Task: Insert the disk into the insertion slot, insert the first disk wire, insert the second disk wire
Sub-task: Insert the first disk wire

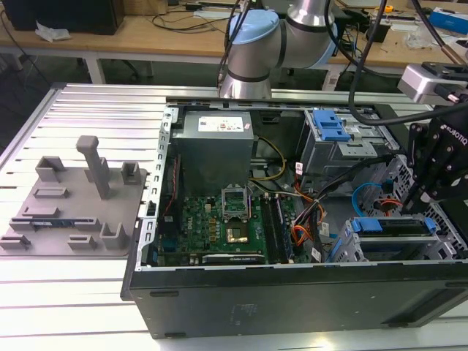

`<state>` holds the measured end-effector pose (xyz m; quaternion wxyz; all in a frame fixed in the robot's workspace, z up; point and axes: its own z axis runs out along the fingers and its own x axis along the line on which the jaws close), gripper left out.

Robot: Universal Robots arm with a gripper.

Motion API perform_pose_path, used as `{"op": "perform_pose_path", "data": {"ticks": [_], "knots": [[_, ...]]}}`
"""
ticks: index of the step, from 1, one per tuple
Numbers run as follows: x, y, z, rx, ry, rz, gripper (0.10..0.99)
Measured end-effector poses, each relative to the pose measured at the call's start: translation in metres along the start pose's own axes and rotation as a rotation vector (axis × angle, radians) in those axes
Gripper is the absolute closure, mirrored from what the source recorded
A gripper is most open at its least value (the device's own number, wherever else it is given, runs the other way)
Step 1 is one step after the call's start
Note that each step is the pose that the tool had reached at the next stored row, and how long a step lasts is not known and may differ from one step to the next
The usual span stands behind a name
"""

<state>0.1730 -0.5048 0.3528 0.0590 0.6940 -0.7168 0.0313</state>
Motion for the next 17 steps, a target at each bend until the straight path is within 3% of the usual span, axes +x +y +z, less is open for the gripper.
{"op": "perform_pose_path", "data": {"ticks": [5, 8, 17], "knots": [[0.0, 0.0, 0.0001, -0.001, -0.0197, -0.001, 0.922], [0.0, 0.0, 0.0, -0.001, -0.0247, -0.001, 0.922], [0.004, -0.0006, 0.0007, -0.001, -0.0251, -0.001, 0.922]]}}
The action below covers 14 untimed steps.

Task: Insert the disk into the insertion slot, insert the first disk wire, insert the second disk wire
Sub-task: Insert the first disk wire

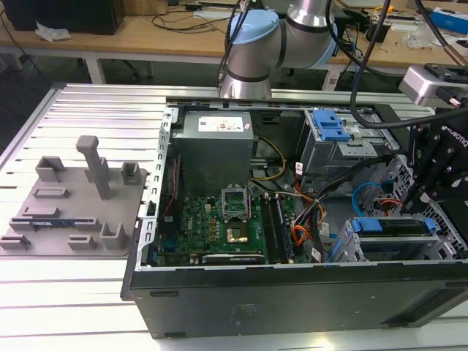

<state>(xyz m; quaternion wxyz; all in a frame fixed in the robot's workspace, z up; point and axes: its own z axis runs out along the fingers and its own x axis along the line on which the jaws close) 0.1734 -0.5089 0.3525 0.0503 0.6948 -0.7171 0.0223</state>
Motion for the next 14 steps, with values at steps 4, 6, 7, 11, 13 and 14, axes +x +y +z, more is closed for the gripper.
{"op": "perform_pose_path", "data": {"ticks": [4, 6, 7, 11, 13, 14], "knots": [[0.0029, -0.0005, 0.0005, 0.0, -0.0006, 0.0, 0.922], [0.0045, -0.0007, 0.0009, 0.0, -0.0011, 0.0, 0.922], [0.0049, -0.0008, 0.0011, 0.0, -0.0012, 0.0, 0.922], [0.0056, -0.0012, 0.0016, 0.0, -0.0012, 0.0, 0.922], [0.0058, -0.0012, 0.0019, 0.0, -0.001, 0.0, 0.922], [0.0058, -0.0013, 0.002, 0.0, -0.0009, -0.001, 0.922]]}}
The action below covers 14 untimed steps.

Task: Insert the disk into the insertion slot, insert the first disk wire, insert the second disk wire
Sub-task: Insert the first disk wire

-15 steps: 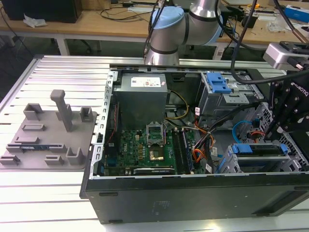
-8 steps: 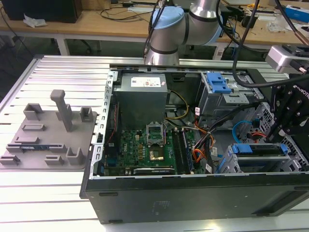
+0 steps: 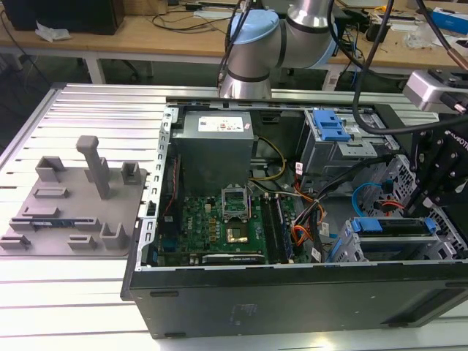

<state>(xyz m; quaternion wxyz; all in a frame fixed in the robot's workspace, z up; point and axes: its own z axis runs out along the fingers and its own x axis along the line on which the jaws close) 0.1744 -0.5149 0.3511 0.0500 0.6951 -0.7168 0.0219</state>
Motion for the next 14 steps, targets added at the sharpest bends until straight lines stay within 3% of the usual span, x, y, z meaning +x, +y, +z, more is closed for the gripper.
{"op": "perform_pose_path", "data": {"ticks": [14], "knots": [[0.0002, -0.0001, 0.002, 0.0, 0.0002, -0.001, 0.922]]}}
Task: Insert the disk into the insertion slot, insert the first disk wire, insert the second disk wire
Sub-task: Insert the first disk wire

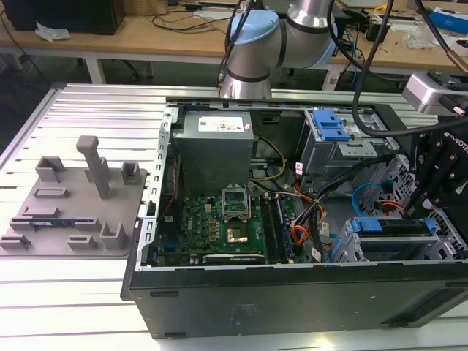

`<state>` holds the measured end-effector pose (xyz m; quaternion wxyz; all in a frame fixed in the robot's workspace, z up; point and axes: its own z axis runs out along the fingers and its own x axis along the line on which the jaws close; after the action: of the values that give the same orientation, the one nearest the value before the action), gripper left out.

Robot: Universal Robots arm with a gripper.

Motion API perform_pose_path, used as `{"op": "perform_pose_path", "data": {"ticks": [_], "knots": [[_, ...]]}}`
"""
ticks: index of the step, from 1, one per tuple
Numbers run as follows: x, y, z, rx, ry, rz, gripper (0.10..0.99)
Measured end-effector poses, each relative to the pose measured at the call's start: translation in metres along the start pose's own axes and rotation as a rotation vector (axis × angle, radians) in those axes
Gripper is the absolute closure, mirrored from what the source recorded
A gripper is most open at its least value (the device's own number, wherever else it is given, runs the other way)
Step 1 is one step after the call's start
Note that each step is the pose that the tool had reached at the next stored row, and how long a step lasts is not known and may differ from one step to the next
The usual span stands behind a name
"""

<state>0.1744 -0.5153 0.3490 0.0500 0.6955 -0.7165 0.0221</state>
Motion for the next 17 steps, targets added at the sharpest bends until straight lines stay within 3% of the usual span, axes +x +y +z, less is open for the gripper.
{"op": "perform_pose_path", "data": {"ticks": [17], "knots": [[-0.0004, -0.0001, 0.0038, 0.0, 0.0, 0.0, 0.922]]}}
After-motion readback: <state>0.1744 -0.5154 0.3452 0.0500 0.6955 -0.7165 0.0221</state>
